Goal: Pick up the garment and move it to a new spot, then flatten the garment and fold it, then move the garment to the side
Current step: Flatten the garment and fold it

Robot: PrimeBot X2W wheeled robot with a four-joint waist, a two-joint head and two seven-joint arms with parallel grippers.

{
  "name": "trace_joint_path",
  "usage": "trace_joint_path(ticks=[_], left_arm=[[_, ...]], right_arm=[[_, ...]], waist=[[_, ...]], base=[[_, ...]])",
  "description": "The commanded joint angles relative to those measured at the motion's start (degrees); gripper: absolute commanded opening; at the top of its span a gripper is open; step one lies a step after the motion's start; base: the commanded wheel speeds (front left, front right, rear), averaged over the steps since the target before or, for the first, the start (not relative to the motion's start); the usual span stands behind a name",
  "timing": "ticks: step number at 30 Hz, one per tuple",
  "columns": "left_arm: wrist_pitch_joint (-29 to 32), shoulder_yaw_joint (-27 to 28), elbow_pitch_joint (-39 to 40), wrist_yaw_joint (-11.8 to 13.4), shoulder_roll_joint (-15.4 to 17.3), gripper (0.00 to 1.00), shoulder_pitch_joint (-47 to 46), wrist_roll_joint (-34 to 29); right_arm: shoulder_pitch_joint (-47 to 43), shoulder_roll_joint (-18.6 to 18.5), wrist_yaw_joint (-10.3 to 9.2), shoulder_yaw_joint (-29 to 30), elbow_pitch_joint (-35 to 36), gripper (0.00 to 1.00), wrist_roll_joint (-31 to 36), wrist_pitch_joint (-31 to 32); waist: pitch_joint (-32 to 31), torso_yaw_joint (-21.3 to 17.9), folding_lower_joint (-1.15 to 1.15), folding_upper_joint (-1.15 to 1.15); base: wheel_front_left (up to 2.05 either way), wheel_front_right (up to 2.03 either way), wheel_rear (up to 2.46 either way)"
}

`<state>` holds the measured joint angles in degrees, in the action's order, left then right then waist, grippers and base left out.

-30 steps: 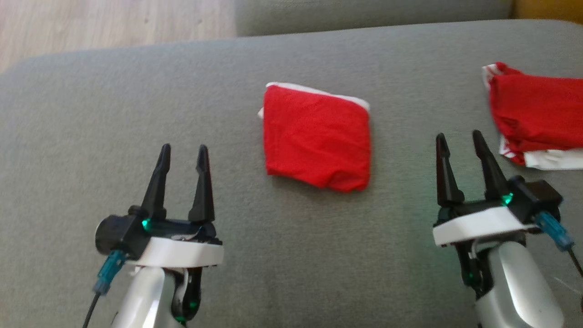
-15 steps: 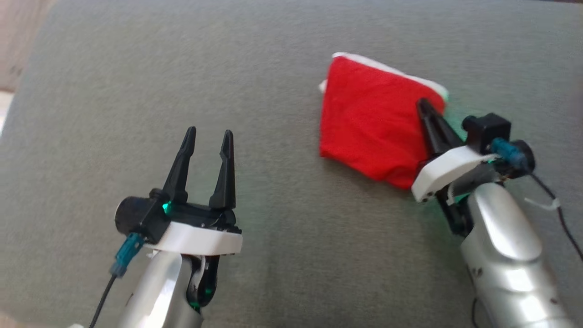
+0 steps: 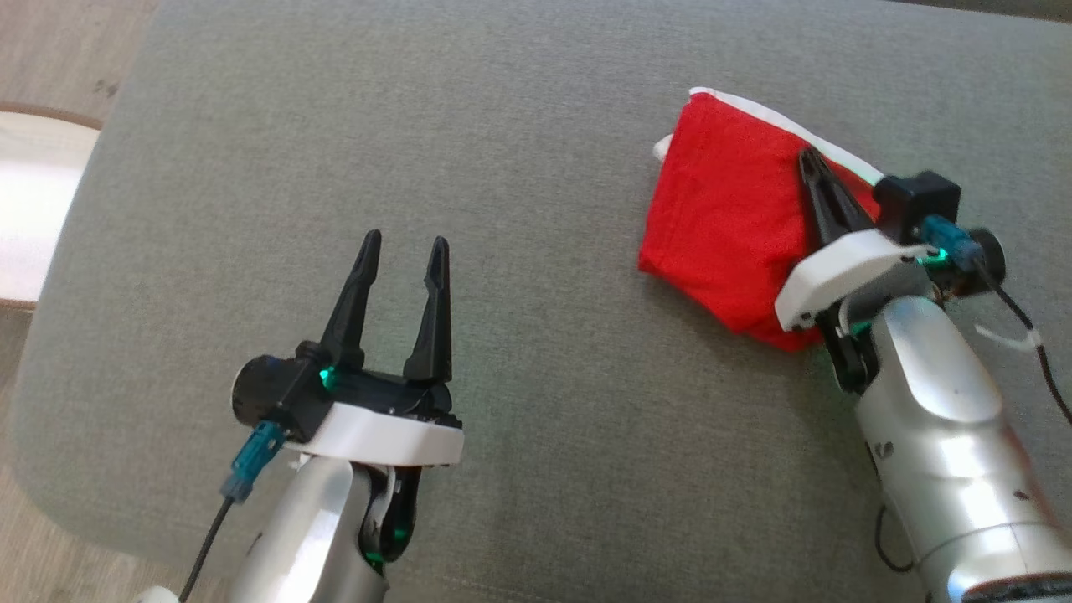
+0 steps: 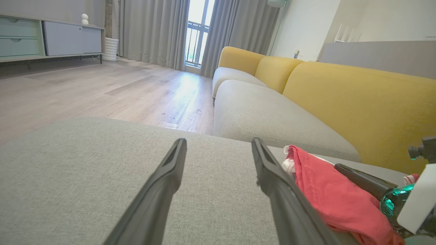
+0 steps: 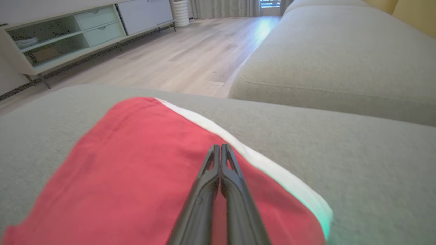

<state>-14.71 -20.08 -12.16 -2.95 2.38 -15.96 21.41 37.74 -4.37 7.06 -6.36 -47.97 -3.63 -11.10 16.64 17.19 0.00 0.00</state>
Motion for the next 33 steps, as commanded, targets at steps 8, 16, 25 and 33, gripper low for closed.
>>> trace_joint_path(ticks=[8,16,25,33], left_arm=[[-0.29,0.68,1.94,0.53,0.5,1.0,-1.23,1.1],[-0.29,1.51,1.94,0.98,0.5,1.0,-1.01,1.03],[-0.29,4.64,1.87,0.34,0.5,1.0,0.08,-0.42],[-0.29,7.4,2.64,-0.39,0.5,1.0,1.58,-1.59]], right_arm=[[3.85,1.47,0.43,-10.85,-1.11,0.0,-5.84,1.73],[4.47,1.48,0.43,-17.91,-6.39,0.0,-10.45,5.23],[4.81,1.48,0.43,-20.51,-1.34,0.0,-17.58,-1.6],[1.58,1.49,0.43,-16.26,4.11,1.0,-17.26,-3.58]], waist=[[0.37,2.5,0.0,0.0],[0.15,1.8,0.0,0.0],[-2.94,-4.4,0.0,0.0],[-6.62,-10.41,0.0,0.0]], base=[[0.0,0.0,0.0],[0.0,0.0,0.0],[0.0,0.0,0.0],[0.0,0.0,0.0]])
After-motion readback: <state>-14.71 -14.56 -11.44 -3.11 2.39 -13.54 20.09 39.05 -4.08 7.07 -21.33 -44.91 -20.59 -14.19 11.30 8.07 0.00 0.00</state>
